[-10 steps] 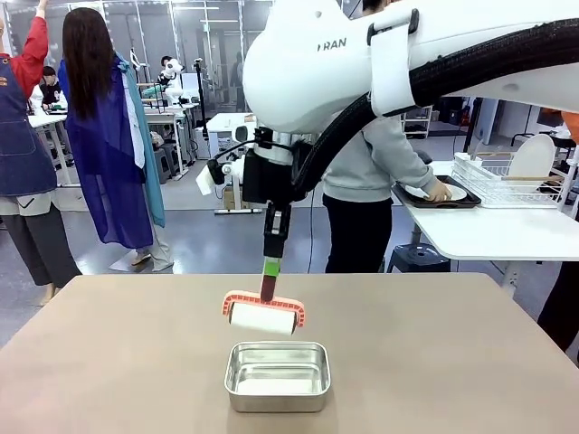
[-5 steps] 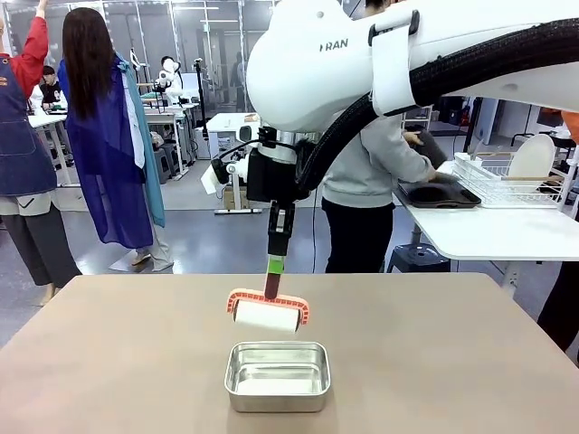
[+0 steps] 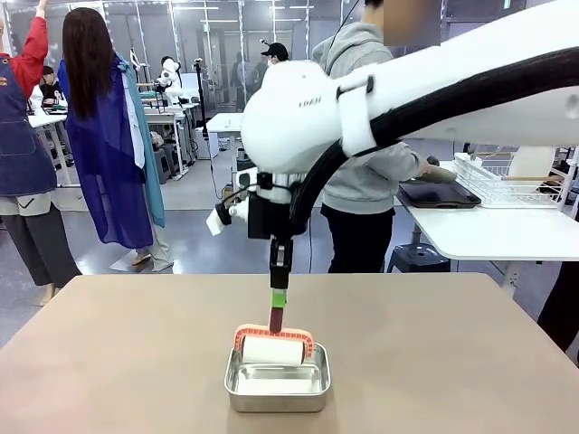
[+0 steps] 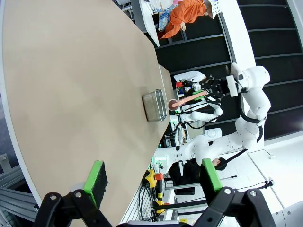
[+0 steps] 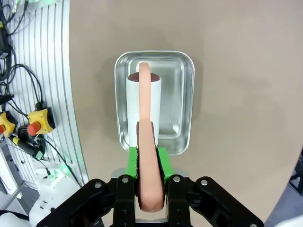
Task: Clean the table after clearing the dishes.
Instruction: Place the Lint Roller back on top of the Airtight Container.
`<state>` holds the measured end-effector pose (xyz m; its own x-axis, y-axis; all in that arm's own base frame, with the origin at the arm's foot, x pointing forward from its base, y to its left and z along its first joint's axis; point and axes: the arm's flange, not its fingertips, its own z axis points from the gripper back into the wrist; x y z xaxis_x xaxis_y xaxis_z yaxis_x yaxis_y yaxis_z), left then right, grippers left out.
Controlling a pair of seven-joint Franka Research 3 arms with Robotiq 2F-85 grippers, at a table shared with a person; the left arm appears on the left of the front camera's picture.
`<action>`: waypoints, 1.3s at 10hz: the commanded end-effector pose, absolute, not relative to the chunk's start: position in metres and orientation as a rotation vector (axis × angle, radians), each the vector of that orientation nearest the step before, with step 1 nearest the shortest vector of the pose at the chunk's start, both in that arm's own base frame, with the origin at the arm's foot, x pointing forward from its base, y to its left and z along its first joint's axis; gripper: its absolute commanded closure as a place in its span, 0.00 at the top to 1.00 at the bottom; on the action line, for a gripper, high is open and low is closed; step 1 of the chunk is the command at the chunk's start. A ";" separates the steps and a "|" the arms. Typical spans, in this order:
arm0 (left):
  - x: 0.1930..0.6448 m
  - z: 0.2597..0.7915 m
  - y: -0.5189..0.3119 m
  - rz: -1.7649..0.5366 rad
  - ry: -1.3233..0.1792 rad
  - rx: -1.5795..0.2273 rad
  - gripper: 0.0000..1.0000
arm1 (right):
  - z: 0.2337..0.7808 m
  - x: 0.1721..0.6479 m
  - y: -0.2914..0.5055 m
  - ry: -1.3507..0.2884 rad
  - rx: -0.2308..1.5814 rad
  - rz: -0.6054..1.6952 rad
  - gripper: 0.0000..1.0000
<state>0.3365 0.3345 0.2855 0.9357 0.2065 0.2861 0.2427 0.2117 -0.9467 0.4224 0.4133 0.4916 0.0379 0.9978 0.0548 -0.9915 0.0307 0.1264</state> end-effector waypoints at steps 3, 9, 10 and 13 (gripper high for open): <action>0.334 0.288 0.334 -0.022 -0.392 -1.366 1.00 | 0.472 0.453 0.422 0.133 0.160 1.547 0.21; 0.334 0.288 0.334 -0.022 -0.392 -1.366 1.00 | 0.427 0.494 0.434 0.229 0.117 1.582 0.21; 0.334 0.288 0.334 -0.022 -0.392 -1.366 1.00 | 0.420 0.498 0.435 0.223 0.115 1.577 0.21; 0.334 0.288 0.334 -0.022 -0.392 -1.366 1.00 | 0.410 0.501 0.432 0.213 0.094 1.565 0.37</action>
